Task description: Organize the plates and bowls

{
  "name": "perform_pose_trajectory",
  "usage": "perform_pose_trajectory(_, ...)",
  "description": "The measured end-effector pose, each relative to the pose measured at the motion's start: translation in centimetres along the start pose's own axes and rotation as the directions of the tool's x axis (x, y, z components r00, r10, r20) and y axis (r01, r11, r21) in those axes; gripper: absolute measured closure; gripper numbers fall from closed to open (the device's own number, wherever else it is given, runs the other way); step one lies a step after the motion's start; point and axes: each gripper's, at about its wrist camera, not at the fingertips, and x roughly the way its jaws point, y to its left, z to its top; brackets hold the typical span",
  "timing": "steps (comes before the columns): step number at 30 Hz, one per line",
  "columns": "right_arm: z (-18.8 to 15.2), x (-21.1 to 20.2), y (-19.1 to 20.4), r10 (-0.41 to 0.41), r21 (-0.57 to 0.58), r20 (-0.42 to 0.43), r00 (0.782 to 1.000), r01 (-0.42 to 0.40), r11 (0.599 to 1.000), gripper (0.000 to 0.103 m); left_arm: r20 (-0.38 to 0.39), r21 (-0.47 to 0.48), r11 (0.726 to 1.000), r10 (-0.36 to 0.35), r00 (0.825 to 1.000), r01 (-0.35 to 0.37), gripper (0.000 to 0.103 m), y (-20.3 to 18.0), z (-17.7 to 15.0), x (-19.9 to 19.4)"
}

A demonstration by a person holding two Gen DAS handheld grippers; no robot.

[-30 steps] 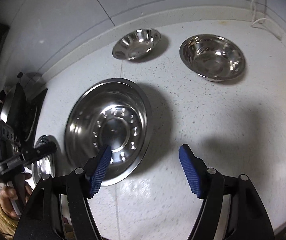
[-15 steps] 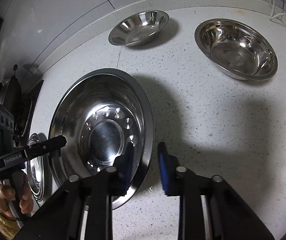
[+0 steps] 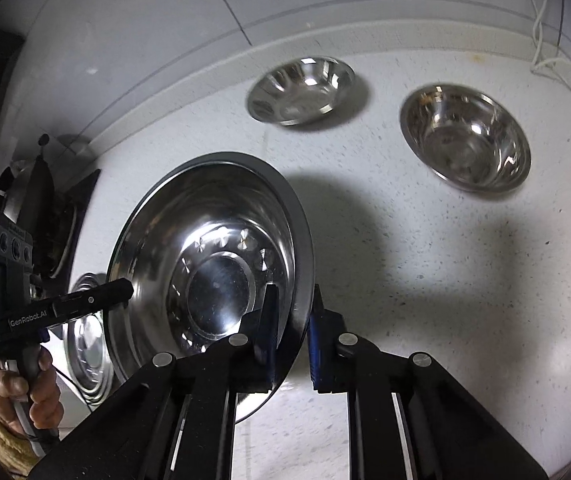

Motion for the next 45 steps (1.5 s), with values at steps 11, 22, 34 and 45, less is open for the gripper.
perform_pose_trajectory(11,-0.8,-3.9,11.6,0.023,-0.112,0.092,0.996,-0.012,0.994,0.091,0.126,0.052,0.998,-0.035,0.991,0.029,0.093,3.5,-1.8,-13.5)
perform_pose_trajectory(22,-3.5,-4.8,20.0,0.047,-0.182,0.141,0.989,-0.02,0.983,0.091,0.138,0.074,0.996,-0.063,0.988,0.053,0.092,7.9,-4.6,-20.3)
perform_pose_trajectory(34,-10.4,-6.4,15.0,-0.025,-0.014,0.143,0.989,0.028,1.0,0.091,-0.062,0.161,0.984,-0.069,0.996,0.079,0.092,4.6,-8.6,-12.5)
perform_pose_trajectory(45,-12.8,-2.2,4.9,-0.08,0.144,0.049,0.996,0.072,0.987,0.091,-0.151,0.229,0.973,0.079,0.985,-0.043,0.092,2.3,-9.6,-1.6)
